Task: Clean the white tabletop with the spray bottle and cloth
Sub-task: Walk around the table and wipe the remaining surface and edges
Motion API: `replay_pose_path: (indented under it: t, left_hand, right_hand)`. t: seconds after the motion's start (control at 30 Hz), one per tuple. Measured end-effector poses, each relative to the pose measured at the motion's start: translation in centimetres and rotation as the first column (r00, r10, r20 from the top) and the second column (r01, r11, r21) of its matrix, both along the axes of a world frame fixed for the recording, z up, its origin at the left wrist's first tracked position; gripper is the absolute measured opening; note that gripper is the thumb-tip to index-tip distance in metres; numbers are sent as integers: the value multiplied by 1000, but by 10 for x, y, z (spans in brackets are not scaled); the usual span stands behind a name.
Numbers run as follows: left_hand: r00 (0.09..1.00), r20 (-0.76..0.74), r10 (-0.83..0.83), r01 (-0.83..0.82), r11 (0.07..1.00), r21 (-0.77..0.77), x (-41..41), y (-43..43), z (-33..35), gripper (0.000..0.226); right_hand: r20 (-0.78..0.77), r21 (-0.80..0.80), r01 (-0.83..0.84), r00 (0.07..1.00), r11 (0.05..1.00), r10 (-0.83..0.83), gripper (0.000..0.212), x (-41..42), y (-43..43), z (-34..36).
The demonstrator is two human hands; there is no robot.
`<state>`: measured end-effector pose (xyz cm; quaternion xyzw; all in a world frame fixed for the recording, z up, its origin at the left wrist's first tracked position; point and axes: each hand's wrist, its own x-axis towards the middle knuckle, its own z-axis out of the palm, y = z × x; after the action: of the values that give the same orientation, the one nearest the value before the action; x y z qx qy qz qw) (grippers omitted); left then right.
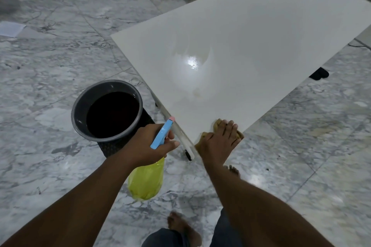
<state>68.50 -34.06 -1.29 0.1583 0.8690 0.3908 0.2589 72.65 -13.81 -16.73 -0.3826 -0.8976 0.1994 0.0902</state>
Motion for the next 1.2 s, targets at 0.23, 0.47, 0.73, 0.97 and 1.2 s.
replay_pose_path:
  t: [0.23,0.47,0.73,0.97,1.2]
  left_hand:
    - [998,44,-40,41,999,-12,-5,32,14,22]
    - [985,83,-150,153,987,-39,-18,97,39,28]
    - [960,92,-264,272,958,-88,-35,190,54,24]
    - [935,82,-344,353,919,-175,-43,221,58,24]
    - [925,64,-374,379,901,-213,-30,162,44,23]
  right_hand:
    - [-223,-299,-171,969,939,106,55,41,-25,23]
    - [85,-991,-21,661,-132,-745,18,19,104,129]
    - [55,-947,-158,778,-279,-626,79,-10,233,147]
    - [-87,-873,178,859,454,-504,33,-33,270,142]
    - [-83,-463,-41,997,885,3,70,-39,195,43]
